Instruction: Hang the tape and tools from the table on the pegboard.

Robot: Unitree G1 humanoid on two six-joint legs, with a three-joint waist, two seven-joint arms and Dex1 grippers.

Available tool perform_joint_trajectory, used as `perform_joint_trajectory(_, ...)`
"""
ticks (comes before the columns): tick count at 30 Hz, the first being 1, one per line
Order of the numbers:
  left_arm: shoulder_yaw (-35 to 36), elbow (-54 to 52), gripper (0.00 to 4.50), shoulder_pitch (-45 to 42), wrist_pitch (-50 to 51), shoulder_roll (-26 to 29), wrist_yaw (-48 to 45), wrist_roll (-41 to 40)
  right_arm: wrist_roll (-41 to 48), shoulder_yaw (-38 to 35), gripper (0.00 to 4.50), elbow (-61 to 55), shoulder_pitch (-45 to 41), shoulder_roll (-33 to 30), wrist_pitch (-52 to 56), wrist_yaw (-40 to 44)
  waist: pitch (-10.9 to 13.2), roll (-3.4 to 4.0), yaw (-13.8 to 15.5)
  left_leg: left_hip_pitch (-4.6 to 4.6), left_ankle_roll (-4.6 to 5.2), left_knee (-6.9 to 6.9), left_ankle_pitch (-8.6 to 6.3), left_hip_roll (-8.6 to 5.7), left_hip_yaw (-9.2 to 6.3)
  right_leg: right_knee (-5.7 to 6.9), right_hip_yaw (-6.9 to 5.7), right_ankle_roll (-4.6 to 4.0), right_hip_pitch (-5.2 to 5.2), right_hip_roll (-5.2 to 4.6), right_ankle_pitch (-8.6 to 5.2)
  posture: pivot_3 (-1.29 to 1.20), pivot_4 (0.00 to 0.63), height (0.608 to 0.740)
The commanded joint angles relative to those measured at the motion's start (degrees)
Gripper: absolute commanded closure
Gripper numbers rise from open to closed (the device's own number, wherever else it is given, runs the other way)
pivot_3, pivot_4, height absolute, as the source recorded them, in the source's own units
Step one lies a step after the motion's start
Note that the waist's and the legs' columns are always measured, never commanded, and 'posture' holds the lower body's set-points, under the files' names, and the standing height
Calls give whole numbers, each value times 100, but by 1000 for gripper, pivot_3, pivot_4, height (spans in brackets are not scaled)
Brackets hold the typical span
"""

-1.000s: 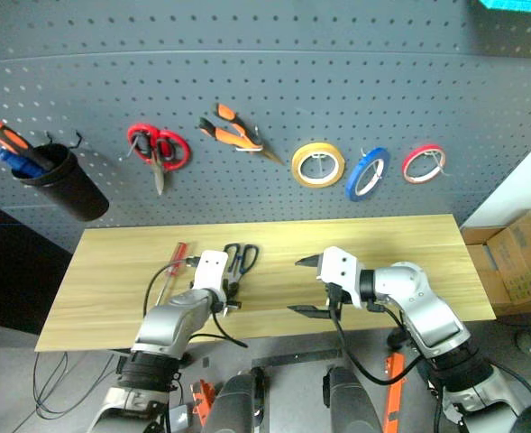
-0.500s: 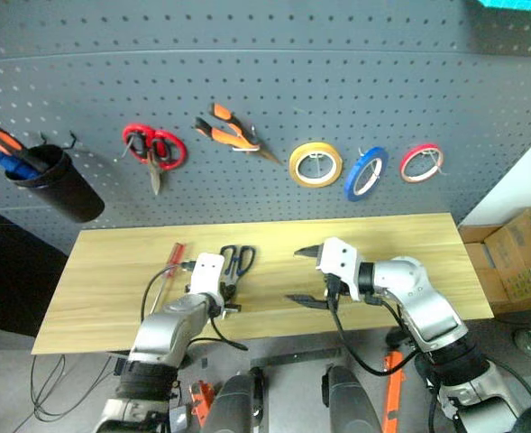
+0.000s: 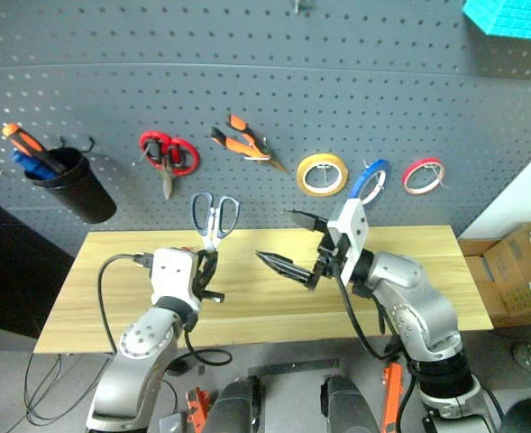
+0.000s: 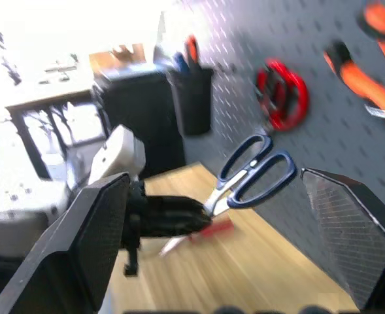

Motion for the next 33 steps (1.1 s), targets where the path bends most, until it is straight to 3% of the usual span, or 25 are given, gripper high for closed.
perform_joint_trajectory(1,-37,-249,3977,79,-572,-116,247,295,286,-153,0,-121,-244,228,-53,-168,-68,-3,31,1,0,1,0,0,2,0,1,0,2,0,0,187,63,740)
perform_joint_trajectory(17,533,525,3977,-511,-1199,-258,453,337,-134,23,0,627,-680,543,-723,-153,-501,-15,281,13,1,8,0,0,12,5,1,-5,10,1,3,197,24,740)
perform_joint_trajectory(33,749,1303,3977,-1204,-1266,-210,199,57,-316,17,0,456,-443,587,-713,-623,-563,-20,297,20,2,22,1,0,11,32,4,-15,12,7,10,152,25,740)
